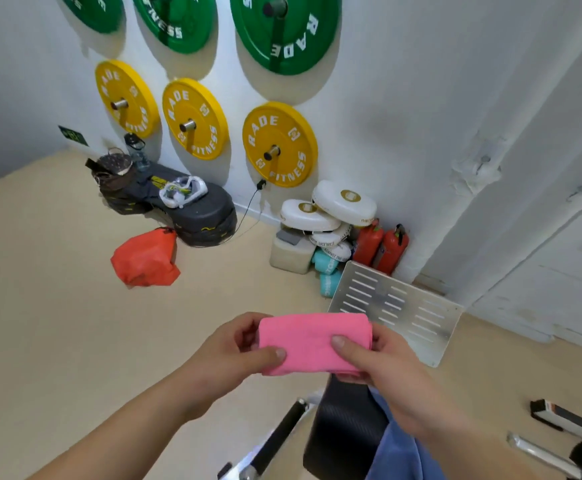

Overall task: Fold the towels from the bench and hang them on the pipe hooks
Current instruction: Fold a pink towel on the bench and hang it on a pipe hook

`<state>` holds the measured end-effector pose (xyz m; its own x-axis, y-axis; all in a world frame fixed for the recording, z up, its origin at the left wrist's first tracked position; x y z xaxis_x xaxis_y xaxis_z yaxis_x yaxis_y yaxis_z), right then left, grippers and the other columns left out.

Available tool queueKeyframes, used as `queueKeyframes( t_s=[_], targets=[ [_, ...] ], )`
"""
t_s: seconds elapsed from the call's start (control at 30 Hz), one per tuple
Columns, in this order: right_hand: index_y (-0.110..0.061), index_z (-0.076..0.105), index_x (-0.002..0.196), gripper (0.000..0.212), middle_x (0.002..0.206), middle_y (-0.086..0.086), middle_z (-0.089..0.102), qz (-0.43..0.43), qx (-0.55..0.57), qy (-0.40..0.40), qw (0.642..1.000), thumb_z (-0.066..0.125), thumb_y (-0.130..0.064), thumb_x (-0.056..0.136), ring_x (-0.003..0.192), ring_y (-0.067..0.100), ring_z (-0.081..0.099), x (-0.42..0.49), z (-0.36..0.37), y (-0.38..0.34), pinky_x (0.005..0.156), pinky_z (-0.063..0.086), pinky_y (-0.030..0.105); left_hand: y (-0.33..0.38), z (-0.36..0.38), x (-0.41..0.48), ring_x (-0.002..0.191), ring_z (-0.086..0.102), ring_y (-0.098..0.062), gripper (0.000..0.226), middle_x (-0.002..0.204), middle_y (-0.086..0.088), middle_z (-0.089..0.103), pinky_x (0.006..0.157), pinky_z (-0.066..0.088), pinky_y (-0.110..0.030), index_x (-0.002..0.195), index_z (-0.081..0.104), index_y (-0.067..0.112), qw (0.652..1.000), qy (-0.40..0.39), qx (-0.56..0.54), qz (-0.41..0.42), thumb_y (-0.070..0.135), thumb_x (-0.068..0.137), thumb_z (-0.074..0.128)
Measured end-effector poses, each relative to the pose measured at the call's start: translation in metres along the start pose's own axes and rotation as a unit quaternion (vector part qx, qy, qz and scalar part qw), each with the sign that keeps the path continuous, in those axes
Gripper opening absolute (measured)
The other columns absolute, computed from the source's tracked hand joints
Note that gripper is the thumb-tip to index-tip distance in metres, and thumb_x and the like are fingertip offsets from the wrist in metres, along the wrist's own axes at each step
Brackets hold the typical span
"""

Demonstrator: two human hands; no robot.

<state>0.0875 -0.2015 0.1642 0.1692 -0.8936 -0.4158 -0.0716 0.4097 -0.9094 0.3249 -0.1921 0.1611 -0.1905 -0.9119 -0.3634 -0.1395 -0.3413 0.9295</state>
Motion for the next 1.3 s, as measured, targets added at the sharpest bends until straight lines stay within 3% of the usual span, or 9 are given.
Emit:
queueKeyframes(
  t_s=[0.13,0.3,0.47,0.57,0.67,0.77,0.97,1.2,1.3],
  targets=[
    [-0.017,0.065,0.121,0.042,0.107,0.004,0.079,-0.030,-0.002,0.031,0.999,0.081,-0.030,0.084,0.096,0.025,0.077,0.047,0.056,-0.045,0.088,0.063,0.050,0.032,-0.081,0.016,0.102,0.070,-0.030,0.041,0.112,-0.013,0.074,0.088,0.056,-0.038,0.115,0.072,0.021,0.999,0.001,0.002,0.050,0.012,0.076,0.079],
    [-0.022,0.064,0.128,0.044,0.116,0.001,0.077,-0.069,-0.042,-0.009,0.997,0.079,-0.031,0.088,0.104,0.025,0.075,0.127,0.156,-0.103,0.090,0.062,0.047,0.075,-0.221,0.061,0.105,0.073,-0.030,0.038,0.111,-0.006,0.077,0.095,0.059,-0.042,0.118,0.071,0.021,0.992,0.036,0.053,0.104,-0.005,0.089,0.069],
    [-0.019,0.063,0.132,0.034,0.123,0.003,0.075,-0.076,-0.058,-0.026,0.995,0.068,-0.016,0.099,0.114,0.029,0.072,0.189,0.221,-0.168,0.100,0.057,0.049,0.129,-0.318,0.098,0.080,0.076,-0.011,0.038,0.101,-0.002,0.080,0.059,0.054,-0.012,0.115,0.071,0.019,0.990,0.039,0.061,0.123,-0.010,0.090,0.065],
    [-0.017,0.063,0.131,0.034,0.121,0.003,0.076,-0.103,-0.049,0.036,0.993,0.069,-0.013,0.098,0.112,0.028,0.073,0.214,0.216,-0.214,0.105,0.054,0.053,0.172,-0.337,0.136,0.083,0.076,-0.015,0.040,0.100,-0.001,0.080,0.070,0.059,-0.021,0.113,0.073,0.022,0.986,0.014,0.075,0.149,-0.008,0.087,0.069],
    [-0.014,0.064,0.128,0.033,0.117,0.007,0.077,-0.120,-0.043,0.124,0.984,0.069,-0.008,0.096,0.109,0.027,0.074,0.227,0.181,-0.249,0.099,0.058,0.050,0.216,-0.325,0.185,0.075,0.073,-0.010,0.038,0.098,-0.001,0.080,0.066,0.059,-0.023,0.110,0.076,0.026,0.982,-0.022,0.081,0.168,-0.001,0.083,0.077],
    [-0.017,0.065,0.125,0.033,0.116,0.015,0.075,-0.134,-0.042,0.203,0.969,0.073,-0.009,0.094,0.106,0.034,0.073,0.232,0.127,-0.279,0.094,0.060,0.052,0.262,-0.284,0.235,0.098,0.075,-0.020,0.043,0.105,0.001,0.079,0.092,0.060,-0.041,0.114,0.075,0.029,0.976,-0.056,0.087,0.191,0.015,0.074,0.081],
    [-0.032,0.058,0.129,0.045,0.114,0.004,0.068,-0.181,-0.078,0.359,0.912,0.077,-0.020,0.090,0.086,0.031,0.078,0.236,0.000,-0.350,0.083,0.065,0.048,0.355,-0.176,0.338,0.085,0.076,-0.023,0.031,0.092,-0.001,0.079,0.087,0.062,-0.048,0.109,0.074,0.027,0.963,-0.112,0.114,0.217,0.012,0.083,0.081],
    [-0.037,0.067,0.115,0.020,0.110,0.003,0.070,-0.194,-0.094,0.408,0.887,0.069,-0.030,0.096,0.072,0.031,0.077,0.263,-0.141,-0.465,0.086,0.064,0.045,0.498,-0.076,0.444,0.081,0.077,-0.029,0.036,0.086,-0.007,0.079,0.087,0.062,-0.043,0.112,0.057,0.022,0.959,-0.117,0.053,0.253,0.024,0.085,0.081],
    [-0.032,0.069,0.113,0.025,0.110,0.006,0.069,-0.185,-0.093,0.414,0.887,0.067,-0.018,0.093,0.076,0.026,0.075,0.277,-0.196,-0.515,0.087,0.064,0.048,0.558,-0.038,0.484,0.076,0.077,-0.025,0.030,0.092,-0.003,0.076,0.079,0.062,-0.035,0.106,0.058,0.023,0.948,-0.110,0.054,0.294,0.025,0.086,0.080]
  ],
)
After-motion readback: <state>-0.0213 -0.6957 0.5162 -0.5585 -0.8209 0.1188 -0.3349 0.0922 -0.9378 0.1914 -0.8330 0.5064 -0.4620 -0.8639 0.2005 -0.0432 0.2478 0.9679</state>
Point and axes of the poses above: each hand's wrist, its own x-axis towards the middle knuckle, its own z-axis out of the palm, y = z × x, the point moved 6 cm from there along x, towards the middle knuckle
